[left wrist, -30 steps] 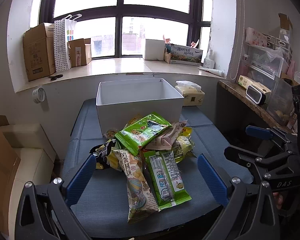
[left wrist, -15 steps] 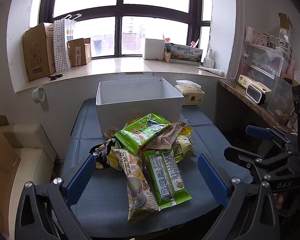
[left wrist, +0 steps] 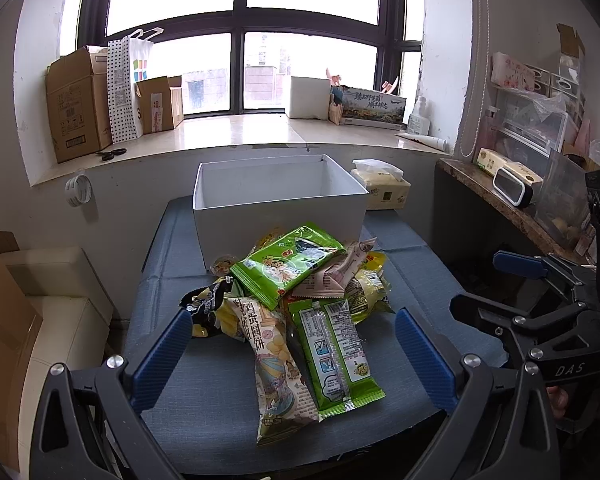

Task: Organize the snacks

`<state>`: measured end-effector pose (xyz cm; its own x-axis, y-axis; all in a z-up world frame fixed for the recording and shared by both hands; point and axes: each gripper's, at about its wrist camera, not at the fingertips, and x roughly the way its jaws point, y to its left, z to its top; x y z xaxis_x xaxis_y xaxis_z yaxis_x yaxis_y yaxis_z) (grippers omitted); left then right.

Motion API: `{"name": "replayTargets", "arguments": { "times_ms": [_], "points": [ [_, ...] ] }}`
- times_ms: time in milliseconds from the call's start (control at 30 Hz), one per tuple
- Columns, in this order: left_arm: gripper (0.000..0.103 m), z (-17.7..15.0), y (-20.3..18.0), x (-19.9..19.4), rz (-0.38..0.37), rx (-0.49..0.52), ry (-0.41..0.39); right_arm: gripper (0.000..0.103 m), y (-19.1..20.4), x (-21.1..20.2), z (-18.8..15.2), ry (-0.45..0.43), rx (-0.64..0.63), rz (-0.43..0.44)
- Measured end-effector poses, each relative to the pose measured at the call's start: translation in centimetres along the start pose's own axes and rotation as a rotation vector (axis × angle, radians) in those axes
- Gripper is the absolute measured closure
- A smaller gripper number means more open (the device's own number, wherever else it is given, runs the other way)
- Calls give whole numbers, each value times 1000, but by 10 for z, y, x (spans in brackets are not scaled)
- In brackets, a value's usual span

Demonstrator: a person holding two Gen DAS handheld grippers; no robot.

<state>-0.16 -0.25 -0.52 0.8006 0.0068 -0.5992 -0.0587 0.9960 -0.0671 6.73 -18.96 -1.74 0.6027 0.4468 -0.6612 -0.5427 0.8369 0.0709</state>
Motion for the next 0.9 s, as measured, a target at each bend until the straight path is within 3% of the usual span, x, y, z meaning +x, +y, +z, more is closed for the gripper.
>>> {"name": "replayTargets", "arguments": {
  "times_ms": [900],
  "points": [
    [0, -1, 0, 1, 11, 8, 2, 0, -1, 0, -1, 5, 3, -4]
  ]
}}
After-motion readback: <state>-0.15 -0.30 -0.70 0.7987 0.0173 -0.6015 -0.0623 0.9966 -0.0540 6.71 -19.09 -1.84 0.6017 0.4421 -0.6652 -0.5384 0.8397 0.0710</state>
